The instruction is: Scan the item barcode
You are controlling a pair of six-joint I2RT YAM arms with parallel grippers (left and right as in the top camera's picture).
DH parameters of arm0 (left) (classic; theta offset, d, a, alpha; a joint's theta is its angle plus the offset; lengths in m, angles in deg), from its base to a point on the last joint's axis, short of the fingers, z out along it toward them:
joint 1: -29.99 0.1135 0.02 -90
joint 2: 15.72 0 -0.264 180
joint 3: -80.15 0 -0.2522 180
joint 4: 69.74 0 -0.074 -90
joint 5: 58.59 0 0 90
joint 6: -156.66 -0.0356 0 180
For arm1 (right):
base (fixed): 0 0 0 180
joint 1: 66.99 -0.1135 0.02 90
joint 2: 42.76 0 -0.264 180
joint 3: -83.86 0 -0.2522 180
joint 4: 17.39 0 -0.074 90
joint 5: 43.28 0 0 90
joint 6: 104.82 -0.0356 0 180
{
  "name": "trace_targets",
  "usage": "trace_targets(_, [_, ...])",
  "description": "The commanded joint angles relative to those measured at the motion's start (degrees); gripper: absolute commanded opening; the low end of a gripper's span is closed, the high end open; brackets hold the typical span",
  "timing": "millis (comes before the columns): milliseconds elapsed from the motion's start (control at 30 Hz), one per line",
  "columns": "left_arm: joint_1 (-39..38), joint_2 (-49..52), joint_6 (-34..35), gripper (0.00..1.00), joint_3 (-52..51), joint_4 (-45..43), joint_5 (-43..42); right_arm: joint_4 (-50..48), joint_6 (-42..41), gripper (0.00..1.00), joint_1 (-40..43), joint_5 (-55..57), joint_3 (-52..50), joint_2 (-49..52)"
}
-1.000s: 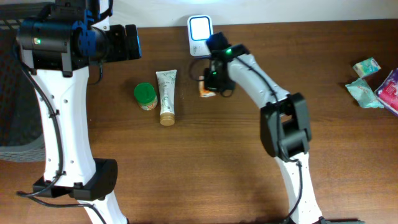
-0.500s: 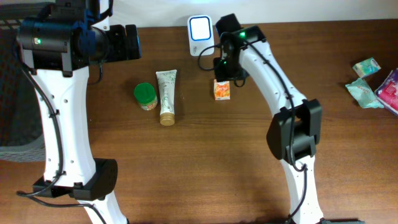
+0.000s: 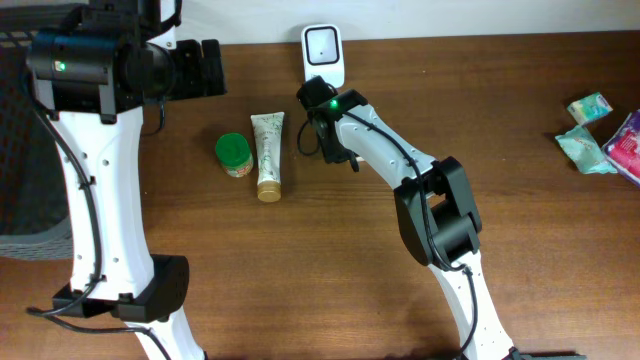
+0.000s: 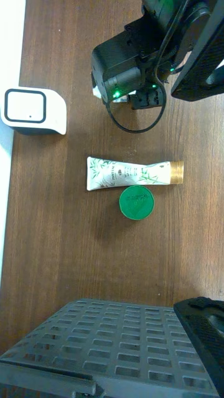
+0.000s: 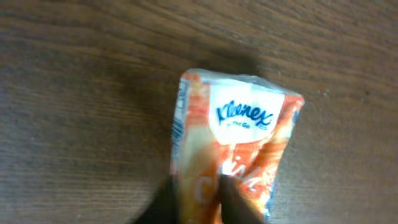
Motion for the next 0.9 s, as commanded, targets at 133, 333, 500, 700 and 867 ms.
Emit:
trace_targets(133, [0.0, -0.8, -0.9, 0.99, 0.5, 0.0, 0.2, 10.3, 4.2, 0.04, 5.5, -25.4, 14.2, -0.7])
trace_targets(333, [0.0, -0.8, -0.9, 0.99, 0.5, 0.0, 0.2, 11.3, 10.5, 0.04, 17.0, -54.8, 10.8, -0.6])
trace_targets(500, [0.0, -0.8, -0.9, 0.99, 0.5, 0.0, 0.2, 11.8, 9.8, 0.25, 15.7, -41.4, 9.2, -0.6])
trace_targets(700, [0.0, -0.8, -0.9, 0.99, 0.5, 0.0, 0.2, 8.2, 6.7, 0.58, 9.0, -37.9, 9.6, -0.7])
trace_targets(867, [0.0, -0.8, -0.9, 0.99, 0.5, 0.0, 0.2, 8.6, 3.3, 0.59, 16.2, -38.9, 10.5, -0.7])
